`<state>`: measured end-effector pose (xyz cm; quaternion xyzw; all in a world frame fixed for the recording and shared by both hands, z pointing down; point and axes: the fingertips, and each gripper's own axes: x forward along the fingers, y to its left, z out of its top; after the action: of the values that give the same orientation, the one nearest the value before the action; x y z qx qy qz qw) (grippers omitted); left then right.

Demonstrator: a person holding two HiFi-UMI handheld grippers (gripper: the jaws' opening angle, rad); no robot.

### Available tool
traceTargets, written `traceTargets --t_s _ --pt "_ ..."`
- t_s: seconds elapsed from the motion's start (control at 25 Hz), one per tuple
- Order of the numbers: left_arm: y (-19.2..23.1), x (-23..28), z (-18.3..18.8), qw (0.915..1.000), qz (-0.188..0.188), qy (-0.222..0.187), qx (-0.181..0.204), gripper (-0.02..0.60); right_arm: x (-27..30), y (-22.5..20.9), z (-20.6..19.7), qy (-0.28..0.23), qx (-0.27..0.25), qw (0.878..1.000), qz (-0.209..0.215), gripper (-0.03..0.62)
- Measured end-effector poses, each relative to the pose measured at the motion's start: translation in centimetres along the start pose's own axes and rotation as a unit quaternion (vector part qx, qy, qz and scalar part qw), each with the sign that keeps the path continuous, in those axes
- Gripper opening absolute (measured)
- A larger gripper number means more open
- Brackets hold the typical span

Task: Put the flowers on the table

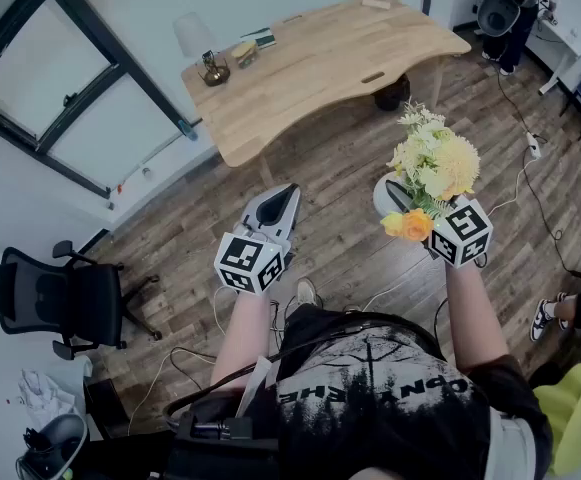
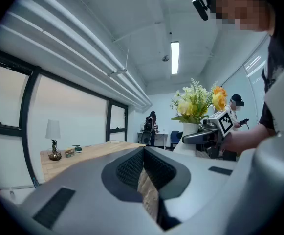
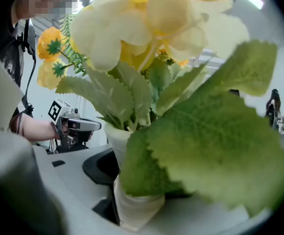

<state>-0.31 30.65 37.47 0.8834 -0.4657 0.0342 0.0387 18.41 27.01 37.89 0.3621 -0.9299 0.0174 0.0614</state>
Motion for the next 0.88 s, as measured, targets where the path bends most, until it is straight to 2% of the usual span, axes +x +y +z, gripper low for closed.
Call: traceTargets --t_s 0.88 --pt "-1.07 0.90 -0.79 0.9999 -0.010 0.008 -0.008 0.014 -0.15 -0.39 -0.62 -0.006 0.017 1.000 0.000 0.259"
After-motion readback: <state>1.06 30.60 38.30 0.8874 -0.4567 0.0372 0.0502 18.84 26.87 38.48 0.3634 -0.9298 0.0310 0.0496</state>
